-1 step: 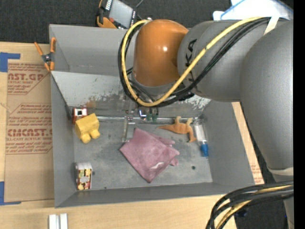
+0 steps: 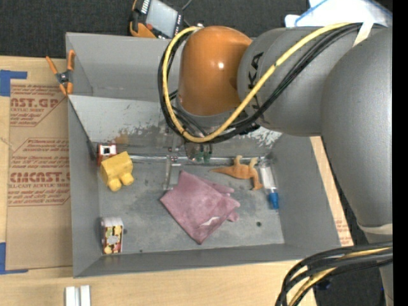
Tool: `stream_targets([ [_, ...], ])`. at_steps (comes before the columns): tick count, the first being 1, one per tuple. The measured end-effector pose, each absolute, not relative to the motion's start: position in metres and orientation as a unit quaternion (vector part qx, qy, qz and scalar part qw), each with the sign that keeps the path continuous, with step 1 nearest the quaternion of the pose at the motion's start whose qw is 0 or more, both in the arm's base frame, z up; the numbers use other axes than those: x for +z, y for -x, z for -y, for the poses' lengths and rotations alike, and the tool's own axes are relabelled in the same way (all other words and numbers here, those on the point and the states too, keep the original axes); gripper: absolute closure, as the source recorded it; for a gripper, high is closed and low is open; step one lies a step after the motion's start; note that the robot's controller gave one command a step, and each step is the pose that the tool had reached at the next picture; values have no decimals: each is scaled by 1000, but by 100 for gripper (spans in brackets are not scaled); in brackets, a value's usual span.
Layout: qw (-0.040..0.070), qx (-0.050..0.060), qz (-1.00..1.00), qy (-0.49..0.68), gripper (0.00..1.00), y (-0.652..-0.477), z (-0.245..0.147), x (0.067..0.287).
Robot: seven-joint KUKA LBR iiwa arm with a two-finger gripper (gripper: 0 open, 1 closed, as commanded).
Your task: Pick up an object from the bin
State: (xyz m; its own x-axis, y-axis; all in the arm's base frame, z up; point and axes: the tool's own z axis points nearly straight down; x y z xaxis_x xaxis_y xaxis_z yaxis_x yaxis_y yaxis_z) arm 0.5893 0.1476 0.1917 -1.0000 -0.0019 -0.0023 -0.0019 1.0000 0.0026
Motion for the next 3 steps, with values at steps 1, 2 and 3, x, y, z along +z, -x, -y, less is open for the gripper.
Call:
stream_targets([
  [1,-1,0,-999,46,0,-565,-86,143],
  [2,6,3,-994,-106,0,-575,-75,160],
  [3,0,1,-999,-38,0,-560,-30,109],
])
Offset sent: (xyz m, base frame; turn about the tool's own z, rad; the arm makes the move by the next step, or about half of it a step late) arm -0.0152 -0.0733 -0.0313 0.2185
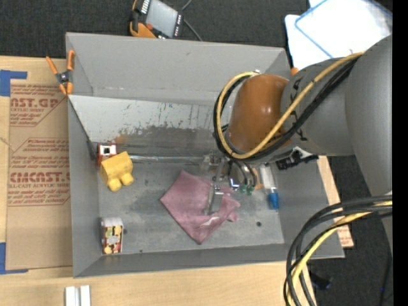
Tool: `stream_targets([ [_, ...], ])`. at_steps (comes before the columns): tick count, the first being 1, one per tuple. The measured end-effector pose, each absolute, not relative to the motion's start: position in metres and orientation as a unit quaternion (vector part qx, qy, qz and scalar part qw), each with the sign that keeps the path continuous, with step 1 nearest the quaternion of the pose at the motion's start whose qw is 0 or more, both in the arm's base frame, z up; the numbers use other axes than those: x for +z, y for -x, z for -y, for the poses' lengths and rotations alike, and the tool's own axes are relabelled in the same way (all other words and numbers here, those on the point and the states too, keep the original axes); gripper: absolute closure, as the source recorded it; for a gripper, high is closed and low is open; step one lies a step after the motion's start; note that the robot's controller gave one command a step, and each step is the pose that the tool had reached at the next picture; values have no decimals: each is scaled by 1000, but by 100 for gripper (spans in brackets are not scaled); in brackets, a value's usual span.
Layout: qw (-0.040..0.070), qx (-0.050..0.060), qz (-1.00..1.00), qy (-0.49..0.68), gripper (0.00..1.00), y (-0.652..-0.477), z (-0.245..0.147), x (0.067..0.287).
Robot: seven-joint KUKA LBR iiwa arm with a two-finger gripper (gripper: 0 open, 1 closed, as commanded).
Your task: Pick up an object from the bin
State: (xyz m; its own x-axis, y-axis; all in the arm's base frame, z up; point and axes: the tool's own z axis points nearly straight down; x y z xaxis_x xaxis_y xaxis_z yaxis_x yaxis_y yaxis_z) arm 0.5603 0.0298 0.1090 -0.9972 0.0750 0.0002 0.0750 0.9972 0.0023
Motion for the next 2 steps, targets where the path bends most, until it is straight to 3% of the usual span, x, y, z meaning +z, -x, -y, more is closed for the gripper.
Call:
stream_targets([
  [1,-9,-5,997,76,100,-549,-54,91],
  [2,-9,-5,997,77,100,-548,-54,91],
])
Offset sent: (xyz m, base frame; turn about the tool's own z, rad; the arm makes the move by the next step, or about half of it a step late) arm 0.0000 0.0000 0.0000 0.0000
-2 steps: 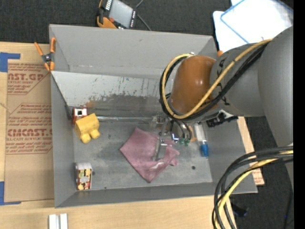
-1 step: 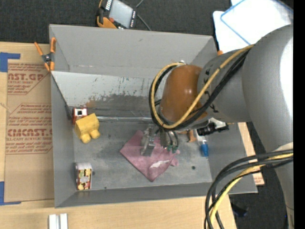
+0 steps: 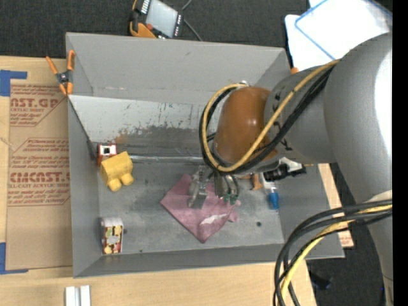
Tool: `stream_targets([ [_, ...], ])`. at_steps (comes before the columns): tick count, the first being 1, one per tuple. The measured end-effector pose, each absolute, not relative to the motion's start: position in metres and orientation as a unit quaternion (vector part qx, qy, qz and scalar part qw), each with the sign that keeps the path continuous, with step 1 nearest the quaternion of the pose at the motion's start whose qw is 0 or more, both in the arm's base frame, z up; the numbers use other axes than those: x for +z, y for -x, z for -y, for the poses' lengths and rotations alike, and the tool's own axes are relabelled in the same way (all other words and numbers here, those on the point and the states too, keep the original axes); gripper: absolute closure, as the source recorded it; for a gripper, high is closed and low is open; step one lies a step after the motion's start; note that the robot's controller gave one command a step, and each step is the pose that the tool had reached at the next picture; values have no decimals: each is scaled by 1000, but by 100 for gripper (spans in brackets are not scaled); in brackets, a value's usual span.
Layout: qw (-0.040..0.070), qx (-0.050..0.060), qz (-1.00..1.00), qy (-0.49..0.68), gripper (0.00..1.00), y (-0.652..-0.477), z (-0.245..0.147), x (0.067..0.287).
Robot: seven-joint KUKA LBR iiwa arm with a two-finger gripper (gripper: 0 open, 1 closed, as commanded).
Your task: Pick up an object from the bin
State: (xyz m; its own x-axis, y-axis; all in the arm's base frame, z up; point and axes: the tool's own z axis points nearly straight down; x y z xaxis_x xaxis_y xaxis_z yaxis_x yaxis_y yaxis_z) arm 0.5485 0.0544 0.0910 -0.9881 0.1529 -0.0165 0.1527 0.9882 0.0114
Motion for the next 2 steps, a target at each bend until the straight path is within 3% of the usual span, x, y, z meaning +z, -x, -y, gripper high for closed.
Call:
stream_targets([
  [1,10,6,-997,-79,100,-549,-45,114],
  [2,7,5,-997,-74,100,-552,-51,99],
])
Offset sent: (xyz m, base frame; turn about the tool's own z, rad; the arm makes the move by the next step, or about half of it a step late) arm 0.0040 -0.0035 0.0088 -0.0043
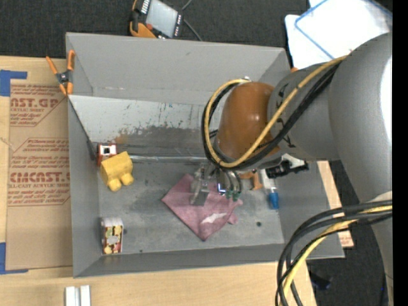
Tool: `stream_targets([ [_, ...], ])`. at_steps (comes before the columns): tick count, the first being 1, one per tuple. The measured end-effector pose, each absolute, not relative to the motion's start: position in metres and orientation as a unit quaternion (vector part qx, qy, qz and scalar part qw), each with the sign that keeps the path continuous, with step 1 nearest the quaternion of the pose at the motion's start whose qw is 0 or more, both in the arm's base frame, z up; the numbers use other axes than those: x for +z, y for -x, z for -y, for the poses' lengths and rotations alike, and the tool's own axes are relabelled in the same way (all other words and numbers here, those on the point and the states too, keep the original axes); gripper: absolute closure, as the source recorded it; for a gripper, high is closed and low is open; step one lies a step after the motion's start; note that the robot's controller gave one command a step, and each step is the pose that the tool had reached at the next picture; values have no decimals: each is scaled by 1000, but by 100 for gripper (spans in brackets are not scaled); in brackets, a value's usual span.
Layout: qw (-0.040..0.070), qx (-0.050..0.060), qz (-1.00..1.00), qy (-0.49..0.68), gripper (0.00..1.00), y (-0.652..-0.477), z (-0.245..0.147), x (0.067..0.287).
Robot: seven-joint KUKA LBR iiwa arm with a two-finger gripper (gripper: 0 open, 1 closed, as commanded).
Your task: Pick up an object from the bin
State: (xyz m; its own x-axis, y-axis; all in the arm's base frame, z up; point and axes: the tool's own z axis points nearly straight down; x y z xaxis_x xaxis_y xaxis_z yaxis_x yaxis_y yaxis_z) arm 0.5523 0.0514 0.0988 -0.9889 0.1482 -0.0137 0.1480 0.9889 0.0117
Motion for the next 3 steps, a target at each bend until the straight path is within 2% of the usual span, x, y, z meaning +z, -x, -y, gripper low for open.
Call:
stream_targets([
  [1,10,5,-997,-77,100,-555,-39,98],
  [2,7,6,-997,-79,100,-538,-40,195],
  [3,8,6,-997,-75,100,-542,-38,223],
])
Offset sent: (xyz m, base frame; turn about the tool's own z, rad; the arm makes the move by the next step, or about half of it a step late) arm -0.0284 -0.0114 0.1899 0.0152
